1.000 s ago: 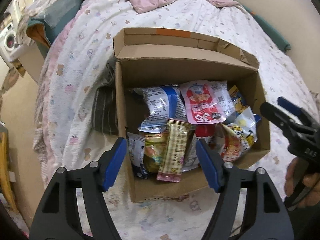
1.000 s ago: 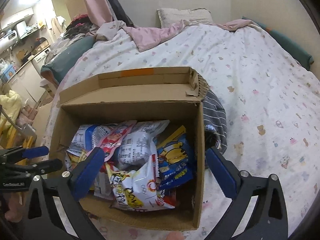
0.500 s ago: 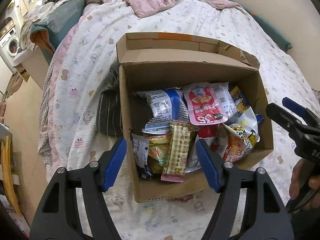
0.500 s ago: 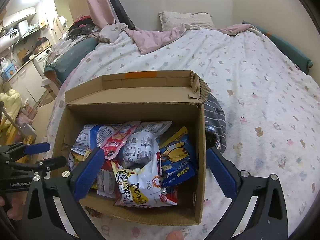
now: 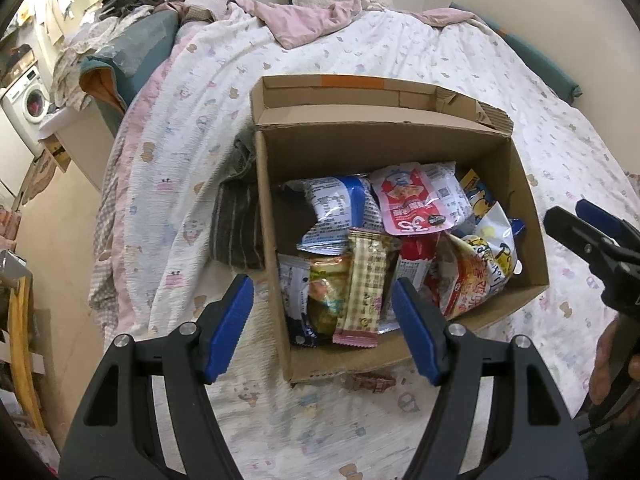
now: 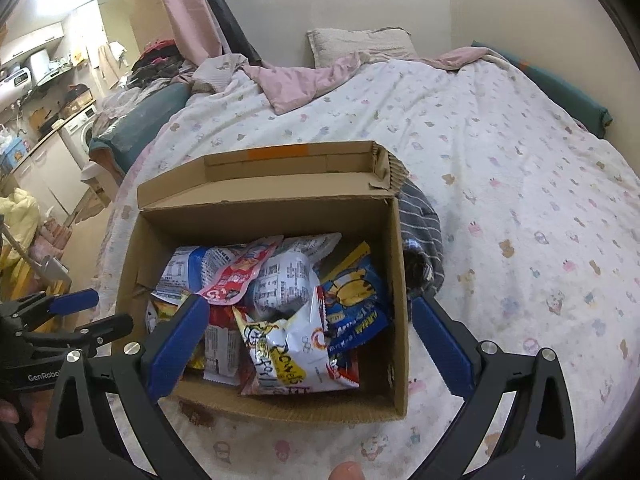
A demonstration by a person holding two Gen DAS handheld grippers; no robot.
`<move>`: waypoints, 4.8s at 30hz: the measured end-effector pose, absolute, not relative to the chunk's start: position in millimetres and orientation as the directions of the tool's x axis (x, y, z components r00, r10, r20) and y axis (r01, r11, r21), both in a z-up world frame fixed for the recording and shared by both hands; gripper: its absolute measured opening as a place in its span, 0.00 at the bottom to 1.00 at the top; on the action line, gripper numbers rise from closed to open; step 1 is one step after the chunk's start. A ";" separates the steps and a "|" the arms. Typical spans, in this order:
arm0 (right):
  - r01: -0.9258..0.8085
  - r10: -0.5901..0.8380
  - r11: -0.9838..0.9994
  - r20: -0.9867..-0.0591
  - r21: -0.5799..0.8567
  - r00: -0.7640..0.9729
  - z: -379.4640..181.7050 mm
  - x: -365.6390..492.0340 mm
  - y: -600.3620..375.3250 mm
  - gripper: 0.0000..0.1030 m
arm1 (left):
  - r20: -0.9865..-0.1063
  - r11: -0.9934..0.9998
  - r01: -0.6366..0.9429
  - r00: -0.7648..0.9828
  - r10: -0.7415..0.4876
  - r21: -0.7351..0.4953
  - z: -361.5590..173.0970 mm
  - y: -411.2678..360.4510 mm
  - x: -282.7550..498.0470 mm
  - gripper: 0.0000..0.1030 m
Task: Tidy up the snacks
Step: 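Grasp the wrapped pastry with the right gripper while the left gripper grasps a chocolate bar, then carry the pastry and chocolate bar over the box and lower them inside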
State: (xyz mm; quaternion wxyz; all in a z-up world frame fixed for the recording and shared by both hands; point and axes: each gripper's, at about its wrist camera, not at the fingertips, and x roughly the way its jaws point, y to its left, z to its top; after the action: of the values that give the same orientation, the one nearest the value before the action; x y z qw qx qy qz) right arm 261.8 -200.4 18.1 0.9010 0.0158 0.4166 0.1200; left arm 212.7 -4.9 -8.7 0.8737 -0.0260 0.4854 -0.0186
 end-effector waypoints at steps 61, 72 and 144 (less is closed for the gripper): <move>-0.110 0.395 0.918 -0.856 0.381 0.334 -131.0 179.7 -123.6 0.35 | -0.891 0.974 -0.182 0.452 -0.037 -0.133 -87.6 65.4 153.9 0.66; -0.074 0.474 0.870 -0.784 0.488 0.402 -90.6 152.0 -185.0 0.34 | -0.899 0.991 -0.020 0.423 -0.113 -0.134 -137.6 14.2 184.0 0.66; -0.011 0.390 0.878 -0.702 0.478 0.597 4.0 164.6 -235.7 0.34 | -0.801 0.984 0.063 0.573 -0.175 -0.169 9.4 -34.9 151.1 0.13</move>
State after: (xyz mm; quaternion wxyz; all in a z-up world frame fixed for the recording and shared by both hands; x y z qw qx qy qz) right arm 164.6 -235.7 4.0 0.8665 0.2178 0.4339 0.1157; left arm 151.1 -34.9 9.4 0.8846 -0.0609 0.4574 -0.0673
